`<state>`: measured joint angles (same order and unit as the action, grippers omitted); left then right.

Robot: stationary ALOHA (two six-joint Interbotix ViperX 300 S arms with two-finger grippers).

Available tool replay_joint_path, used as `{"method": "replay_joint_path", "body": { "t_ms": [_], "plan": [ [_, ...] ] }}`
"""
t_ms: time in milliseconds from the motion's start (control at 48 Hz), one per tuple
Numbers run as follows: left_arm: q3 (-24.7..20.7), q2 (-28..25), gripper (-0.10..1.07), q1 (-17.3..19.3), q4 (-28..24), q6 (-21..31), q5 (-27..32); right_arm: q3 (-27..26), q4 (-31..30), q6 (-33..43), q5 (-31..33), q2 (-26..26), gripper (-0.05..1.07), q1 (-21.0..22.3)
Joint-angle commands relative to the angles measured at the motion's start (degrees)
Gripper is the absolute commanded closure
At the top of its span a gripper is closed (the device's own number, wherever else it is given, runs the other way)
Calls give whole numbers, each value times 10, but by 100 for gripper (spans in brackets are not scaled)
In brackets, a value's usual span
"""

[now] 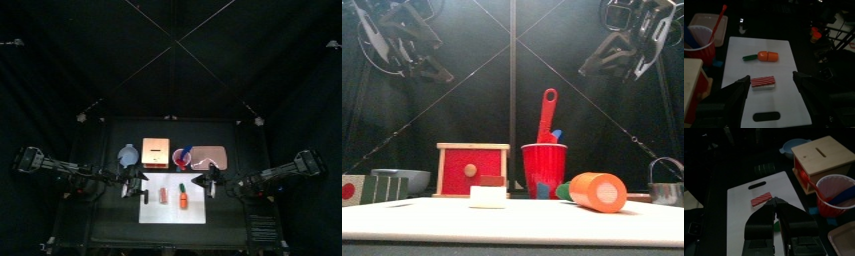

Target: Place carrot into bowl

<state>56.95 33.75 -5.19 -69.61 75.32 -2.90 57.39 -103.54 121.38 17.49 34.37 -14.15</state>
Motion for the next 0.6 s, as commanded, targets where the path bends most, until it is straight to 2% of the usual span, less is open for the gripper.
{"method": "replay_joint_path", "body": {
  "t_ms": [0,250,583],
  "plan": [
    [-11,6,-1,1,-3,-1,-4,-12,-4,0,7,7,61,-3],
    [-15,9,-1,2,4,-2,-31,-11,-4,0,9,7,61,2],
    [-9,9,-1,11,4,-3,-25,-8,6,0,9,7,61,4]
  ]
}}
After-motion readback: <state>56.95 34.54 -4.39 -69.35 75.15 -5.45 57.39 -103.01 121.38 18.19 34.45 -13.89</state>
